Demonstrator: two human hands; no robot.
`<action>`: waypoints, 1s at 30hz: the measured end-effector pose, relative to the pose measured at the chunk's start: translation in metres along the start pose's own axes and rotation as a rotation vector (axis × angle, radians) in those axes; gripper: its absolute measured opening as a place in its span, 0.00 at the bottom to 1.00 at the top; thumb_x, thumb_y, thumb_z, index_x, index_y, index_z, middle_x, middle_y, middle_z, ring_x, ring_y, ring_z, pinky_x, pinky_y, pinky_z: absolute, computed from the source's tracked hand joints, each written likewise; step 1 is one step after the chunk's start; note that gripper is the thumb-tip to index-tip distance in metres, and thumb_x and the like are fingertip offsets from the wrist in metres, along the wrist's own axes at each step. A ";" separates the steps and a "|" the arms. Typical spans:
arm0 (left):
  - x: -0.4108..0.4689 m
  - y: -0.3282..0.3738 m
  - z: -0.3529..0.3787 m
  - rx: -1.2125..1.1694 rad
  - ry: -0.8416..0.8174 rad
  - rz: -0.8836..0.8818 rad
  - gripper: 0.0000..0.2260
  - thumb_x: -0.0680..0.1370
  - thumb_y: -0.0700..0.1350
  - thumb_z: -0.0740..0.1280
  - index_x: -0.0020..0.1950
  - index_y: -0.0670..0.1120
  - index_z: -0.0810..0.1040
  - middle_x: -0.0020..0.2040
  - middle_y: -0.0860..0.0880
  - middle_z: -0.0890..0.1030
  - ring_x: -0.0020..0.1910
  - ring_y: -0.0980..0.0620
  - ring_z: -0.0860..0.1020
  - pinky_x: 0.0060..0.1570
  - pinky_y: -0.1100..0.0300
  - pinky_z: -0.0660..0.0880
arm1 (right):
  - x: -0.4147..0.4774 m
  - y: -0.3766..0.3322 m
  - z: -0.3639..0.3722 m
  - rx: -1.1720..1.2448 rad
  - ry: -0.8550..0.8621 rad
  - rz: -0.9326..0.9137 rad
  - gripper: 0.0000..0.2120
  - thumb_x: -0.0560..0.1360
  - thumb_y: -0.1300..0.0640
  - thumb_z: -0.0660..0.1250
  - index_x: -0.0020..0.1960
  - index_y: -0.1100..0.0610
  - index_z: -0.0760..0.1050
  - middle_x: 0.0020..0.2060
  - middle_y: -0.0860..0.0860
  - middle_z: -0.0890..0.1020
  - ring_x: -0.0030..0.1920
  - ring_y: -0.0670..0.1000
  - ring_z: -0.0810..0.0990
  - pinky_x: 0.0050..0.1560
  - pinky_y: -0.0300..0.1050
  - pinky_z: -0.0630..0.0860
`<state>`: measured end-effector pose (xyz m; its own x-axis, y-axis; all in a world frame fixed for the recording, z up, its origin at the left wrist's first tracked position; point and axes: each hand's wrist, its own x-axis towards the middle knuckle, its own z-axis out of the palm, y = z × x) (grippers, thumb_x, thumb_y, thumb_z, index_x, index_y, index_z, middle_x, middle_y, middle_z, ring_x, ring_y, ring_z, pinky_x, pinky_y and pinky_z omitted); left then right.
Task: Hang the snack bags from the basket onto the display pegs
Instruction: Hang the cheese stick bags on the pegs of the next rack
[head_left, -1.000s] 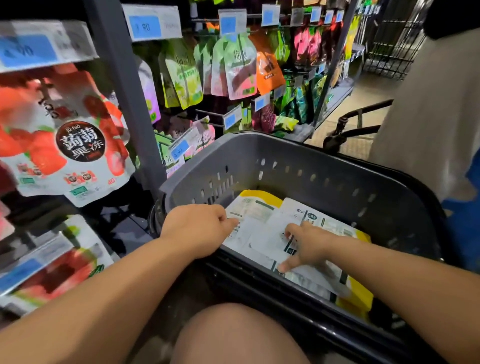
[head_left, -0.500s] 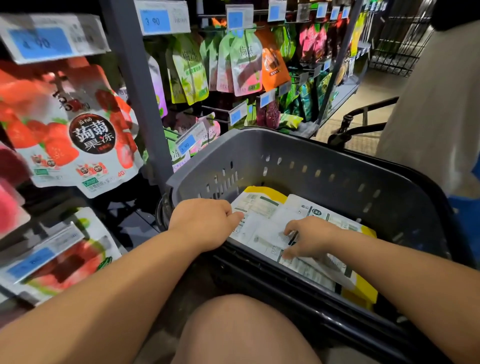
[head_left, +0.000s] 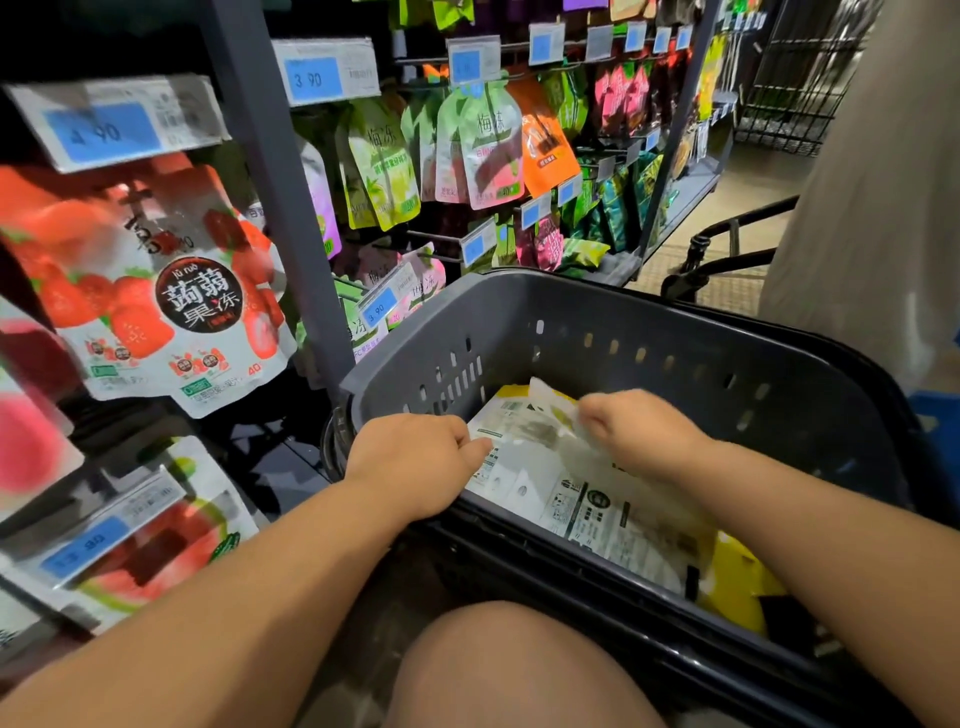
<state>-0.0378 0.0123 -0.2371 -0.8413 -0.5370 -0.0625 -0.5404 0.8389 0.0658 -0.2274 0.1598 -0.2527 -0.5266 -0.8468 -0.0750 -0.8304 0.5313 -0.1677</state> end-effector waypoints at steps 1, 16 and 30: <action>0.000 0.000 0.000 -0.003 0.000 0.002 0.20 0.81 0.64 0.50 0.49 0.54 0.77 0.40 0.54 0.78 0.45 0.51 0.77 0.37 0.57 0.69 | -0.001 0.001 -0.009 0.075 0.065 0.025 0.09 0.81 0.56 0.57 0.47 0.55 0.75 0.40 0.54 0.78 0.42 0.58 0.76 0.41 0.50 0.73; 0.004 0.002 -0.009 -0.170 -0.087 -0.020 0.37 0.64 0.80 0.49 0.63 0.58 0.69 0.47 0.61 0.76 0.49 0.55 0.77 0.43 0.56 0.71 | -0.017 0.000 -0.059 1.622 0.364 -0.078 0.12 0.83 0.59 0.54 0.57 0.56 0.76 0.49 0.52 0.86 0.50 0.51 0.85 0.50 0.46 0.82; 0.025 0.008 -0.027 -0.858 0.074 -0.151 0.05 0.73 0.52 0.74 0.46 0.55 0.81 0.49 0.52 0.84 0.50 0.51 0.82 0.52 0.59 0.75 | 0.002 0.007 -0.032 1.439 -0.017 0.121 0.10 0.84 0.50 0.56 0.58 0.53 0.73 0.45 0.50 0.83 0.44 0.48 0.81 0.48 0.45 0.78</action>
<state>-0.0636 0.0035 -0.2112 -0.7428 -0.6661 -0.0680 -0.4471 0.4179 0.7909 -0.2397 0.1628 -0.2225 -0.5686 -0.8049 -0.1700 0.1237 0.1206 -0.9850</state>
